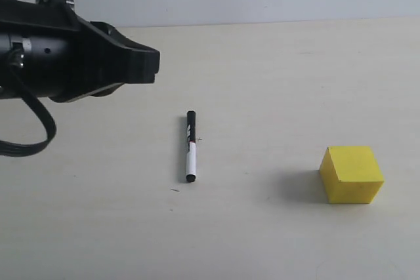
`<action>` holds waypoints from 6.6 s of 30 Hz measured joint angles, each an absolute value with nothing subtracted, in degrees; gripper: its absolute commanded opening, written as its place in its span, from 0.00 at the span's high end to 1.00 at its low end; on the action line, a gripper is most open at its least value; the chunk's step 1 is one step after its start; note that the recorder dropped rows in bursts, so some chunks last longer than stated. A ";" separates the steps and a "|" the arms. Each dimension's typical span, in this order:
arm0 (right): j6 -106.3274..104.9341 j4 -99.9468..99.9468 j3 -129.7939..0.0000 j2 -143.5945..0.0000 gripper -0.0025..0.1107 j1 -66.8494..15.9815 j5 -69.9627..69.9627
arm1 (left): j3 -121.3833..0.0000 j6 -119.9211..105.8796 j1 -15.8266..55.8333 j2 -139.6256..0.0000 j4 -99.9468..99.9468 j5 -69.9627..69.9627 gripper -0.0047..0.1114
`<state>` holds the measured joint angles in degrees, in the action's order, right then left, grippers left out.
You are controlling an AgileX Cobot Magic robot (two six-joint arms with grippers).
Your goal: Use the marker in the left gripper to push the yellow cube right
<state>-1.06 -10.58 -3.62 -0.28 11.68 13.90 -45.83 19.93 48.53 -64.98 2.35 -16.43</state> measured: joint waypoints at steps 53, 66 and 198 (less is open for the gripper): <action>-1.06 -10.58 -3.62 -0.28 0.98 11.68 13.90 | -26.76 16.96 23.29 -25.68 1.05 -11.47 0.96; -1.06 -10.58 -3.62 -0.28 0.98 11.68 13.90 | -22.82 16.74 14.28 -17.19 0.95 -10.64 0.96; -7.37 -9.30 -0.27 -0.28 0.98 6.08 18.29 | -0.20 5.13 8.62 -0.33 0.00 -18.45 0.96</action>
